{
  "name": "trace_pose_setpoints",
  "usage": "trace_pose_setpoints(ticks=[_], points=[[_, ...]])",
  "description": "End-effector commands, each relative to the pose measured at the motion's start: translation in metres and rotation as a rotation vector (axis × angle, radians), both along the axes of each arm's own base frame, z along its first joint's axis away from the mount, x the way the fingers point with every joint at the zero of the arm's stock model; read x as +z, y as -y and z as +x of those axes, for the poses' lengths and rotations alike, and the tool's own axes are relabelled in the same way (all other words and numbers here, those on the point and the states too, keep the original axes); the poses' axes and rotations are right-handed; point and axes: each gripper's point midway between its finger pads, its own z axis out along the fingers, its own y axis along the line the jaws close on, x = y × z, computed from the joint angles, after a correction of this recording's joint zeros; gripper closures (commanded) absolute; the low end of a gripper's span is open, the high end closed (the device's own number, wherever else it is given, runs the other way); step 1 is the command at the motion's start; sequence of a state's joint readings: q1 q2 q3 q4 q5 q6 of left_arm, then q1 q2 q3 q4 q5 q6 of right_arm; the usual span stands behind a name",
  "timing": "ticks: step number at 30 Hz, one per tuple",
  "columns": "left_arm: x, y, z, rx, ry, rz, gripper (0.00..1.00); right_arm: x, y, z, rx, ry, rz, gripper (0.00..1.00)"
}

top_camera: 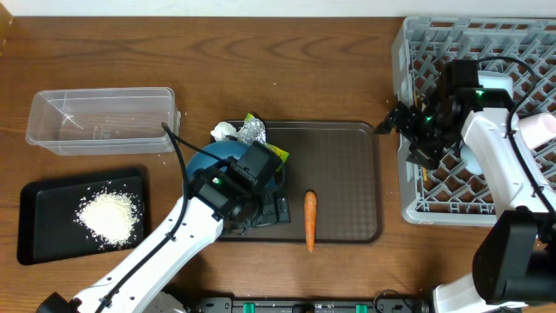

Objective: Sort waste into correct bins and load items into the dishwasher rack
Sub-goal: 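Lower the left gripper onto the carrot on the tray, then close the left gripper on the carrot and lift it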

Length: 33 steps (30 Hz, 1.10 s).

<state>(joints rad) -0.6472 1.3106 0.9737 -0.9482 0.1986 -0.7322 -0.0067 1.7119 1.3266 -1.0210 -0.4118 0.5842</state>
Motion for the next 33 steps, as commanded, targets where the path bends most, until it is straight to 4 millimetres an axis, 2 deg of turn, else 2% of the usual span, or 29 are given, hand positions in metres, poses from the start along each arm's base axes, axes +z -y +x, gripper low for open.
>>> trace_pose_setpoints(ticks=[1,15,17,21,27,33], points=[[-0.007,0.008,-0.005,-0.037,-0.024,-0.003,0.02,0.000,-0.006,-0.001,0.037,0.008,-0.007,0.01],[-0.056,0.067,-0.018,-0.174,-0.083,-0.001,0.01,0.000,-0.006,-0.001,0.037,0.008,-0.007,0.01],[-0.060,0.072,-0.019,-0.190,-0.080,-0.002,0.00,0.000,-0.006,-0.001,0.037,0.008,-0.007,0.01],[-0.062,0.082,-0.016,-0.206,-0.054,-0.021,0.05,0.000,-0.006,-0.001,0.037,0.008,-0.007,0.01],[-0.068,0.079,-0.004,-0.158,-0.007,0.022,0.07,0.000,-0.006,-0.001,0.037,0.008,-0.007,0.01],[-0.087,0.080,-0.003,-0.122,-0.040,0.050,0.09,0.000,-0.006,-0.001,0.037,0.008,-0.007,0.01]])
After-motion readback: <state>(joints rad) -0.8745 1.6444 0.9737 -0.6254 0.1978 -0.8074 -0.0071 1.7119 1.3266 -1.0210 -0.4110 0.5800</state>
